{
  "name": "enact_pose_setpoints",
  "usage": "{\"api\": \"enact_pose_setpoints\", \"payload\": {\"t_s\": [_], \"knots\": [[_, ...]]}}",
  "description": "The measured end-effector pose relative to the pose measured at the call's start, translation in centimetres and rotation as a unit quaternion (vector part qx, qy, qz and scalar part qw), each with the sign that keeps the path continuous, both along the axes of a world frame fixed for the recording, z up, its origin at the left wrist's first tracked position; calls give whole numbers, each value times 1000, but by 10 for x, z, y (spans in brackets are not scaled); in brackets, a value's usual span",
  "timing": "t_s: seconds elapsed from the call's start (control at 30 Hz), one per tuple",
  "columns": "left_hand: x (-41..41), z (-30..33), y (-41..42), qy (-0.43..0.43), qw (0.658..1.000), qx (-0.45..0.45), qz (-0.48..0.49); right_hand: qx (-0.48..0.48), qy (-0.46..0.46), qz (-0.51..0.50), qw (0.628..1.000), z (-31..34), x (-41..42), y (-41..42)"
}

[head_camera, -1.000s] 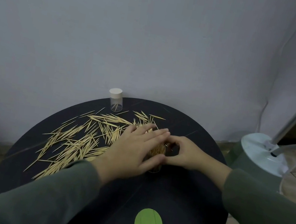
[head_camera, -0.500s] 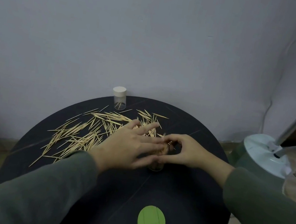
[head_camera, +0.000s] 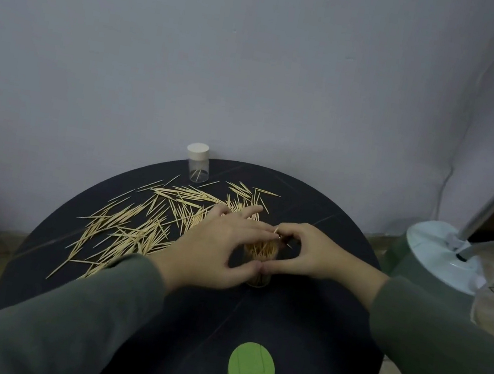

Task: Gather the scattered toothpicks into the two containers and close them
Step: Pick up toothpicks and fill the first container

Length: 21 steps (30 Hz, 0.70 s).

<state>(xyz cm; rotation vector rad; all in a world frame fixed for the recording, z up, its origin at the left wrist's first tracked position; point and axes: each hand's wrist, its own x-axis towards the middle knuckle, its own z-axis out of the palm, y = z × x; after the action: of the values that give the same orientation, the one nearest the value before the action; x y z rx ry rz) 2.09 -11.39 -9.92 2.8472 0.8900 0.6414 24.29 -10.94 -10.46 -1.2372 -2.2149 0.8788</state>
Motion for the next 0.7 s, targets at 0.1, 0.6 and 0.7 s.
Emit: {"api": "enact_pose_setpoints", "payload": {"t_s": [0.1,0.6,0.7], "knots": [[-2,-1,1,-44,998,41,-19,6,0,-1,1000,-2,1,1],[-4,-5,10,-89,995,32,8,-3,-22,-10,1000,1,1,1],[-5,-7,7,-68,997,33,-9,-2,-21,-8,1000,-1,1,1]]}}
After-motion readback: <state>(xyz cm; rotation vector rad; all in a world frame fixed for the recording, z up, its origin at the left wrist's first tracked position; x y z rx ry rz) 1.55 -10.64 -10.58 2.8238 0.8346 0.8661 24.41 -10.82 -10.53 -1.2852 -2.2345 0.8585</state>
